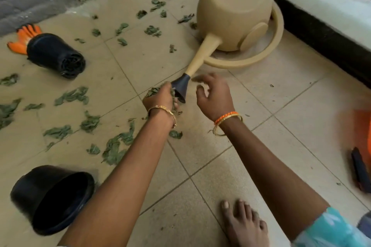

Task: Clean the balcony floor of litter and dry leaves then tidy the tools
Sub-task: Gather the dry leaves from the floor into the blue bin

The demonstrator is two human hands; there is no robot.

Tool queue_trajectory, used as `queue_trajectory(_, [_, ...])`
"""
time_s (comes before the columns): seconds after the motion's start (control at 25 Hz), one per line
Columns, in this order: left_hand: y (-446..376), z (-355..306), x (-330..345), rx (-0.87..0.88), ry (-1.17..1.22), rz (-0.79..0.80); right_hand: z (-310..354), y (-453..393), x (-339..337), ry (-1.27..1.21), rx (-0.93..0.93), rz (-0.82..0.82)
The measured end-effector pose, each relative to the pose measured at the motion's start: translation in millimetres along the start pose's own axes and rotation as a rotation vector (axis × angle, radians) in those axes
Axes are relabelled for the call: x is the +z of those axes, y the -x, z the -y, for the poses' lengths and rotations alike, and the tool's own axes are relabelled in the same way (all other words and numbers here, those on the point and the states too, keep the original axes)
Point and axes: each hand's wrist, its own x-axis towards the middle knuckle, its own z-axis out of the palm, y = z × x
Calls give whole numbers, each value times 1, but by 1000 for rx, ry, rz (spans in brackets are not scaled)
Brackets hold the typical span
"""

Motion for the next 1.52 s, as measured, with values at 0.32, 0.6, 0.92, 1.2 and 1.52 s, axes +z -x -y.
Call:
queue_trajectory(0.32, [-35,4,-27,-128,-39,57,0,-56,57,585,-221,372])
queue_trajectory(0.6, [-44,26,-26,-228,-91,185,-29,-30,19,551,-77,318])
queue_trajectory(0.92, [-35,44,-21,-272,-155,296,-59,-23,-10,536,15,217])
queue_trajectory(1.2, [-40,38,-30,-240,-196,283,-57,-54,41,543,-79,322])
queue_trajectory(1.52, [-43,28,-55,-235,-178,277,-93,-57,66,535,-129,110])
